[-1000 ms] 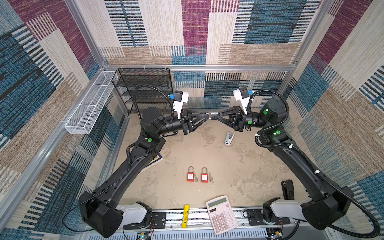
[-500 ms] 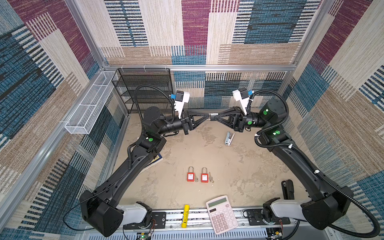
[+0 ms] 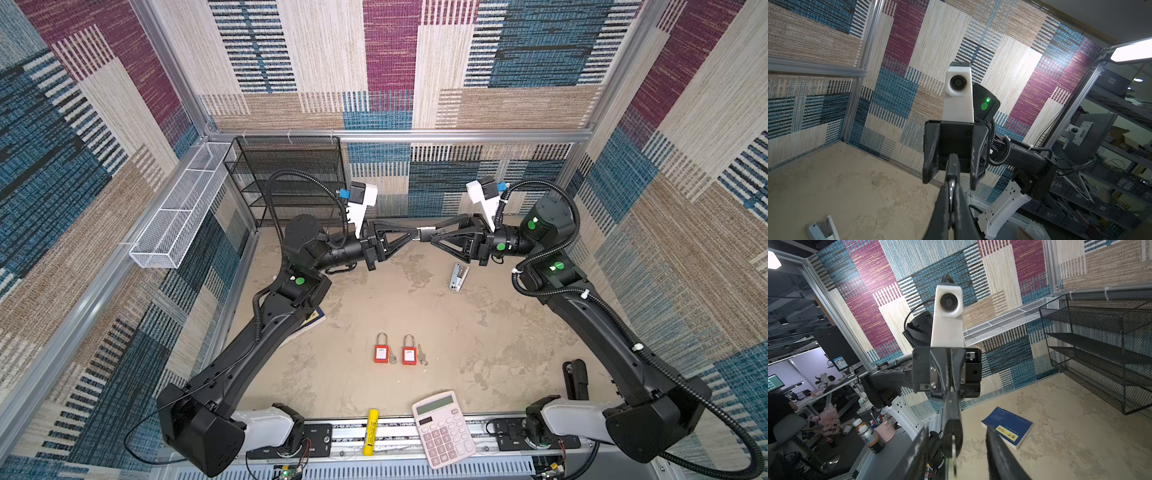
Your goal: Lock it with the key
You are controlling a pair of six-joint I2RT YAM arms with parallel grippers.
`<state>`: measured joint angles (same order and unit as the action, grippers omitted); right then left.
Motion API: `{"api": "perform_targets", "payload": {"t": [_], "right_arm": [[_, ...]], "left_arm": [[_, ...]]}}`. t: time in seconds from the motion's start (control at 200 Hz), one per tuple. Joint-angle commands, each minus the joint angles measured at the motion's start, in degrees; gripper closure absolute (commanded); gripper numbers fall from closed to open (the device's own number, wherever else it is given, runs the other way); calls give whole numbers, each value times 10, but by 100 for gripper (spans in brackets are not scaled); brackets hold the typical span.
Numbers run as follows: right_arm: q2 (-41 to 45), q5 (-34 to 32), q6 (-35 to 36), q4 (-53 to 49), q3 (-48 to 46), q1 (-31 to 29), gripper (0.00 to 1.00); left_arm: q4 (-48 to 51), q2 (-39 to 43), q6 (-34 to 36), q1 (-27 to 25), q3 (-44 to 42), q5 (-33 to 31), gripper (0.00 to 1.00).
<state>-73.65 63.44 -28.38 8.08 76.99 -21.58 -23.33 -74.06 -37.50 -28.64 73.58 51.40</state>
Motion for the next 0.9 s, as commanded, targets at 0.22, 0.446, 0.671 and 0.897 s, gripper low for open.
{"api": "perform_targets", "payload": {"t": [0.22, 0.446, 0.671, 0.897], "right_arm": [[13, -1, -4, 5, -1, 17, 58], [4, 9, -16, 17, 2, 18, 78], [-2, 12, -20, 20, 4, 18, 100], [5, 6, -17, 19, 1, 18, 100]], "left_arm": [[-14, 4, 2, 3, 2, 6, 100], [-10, 5, 4, 3, 1, 7, 100], [-8, 3, 4, 3, 2, 6, 100], [-6, 3, 6, 3, 2, 5, 100]]}}
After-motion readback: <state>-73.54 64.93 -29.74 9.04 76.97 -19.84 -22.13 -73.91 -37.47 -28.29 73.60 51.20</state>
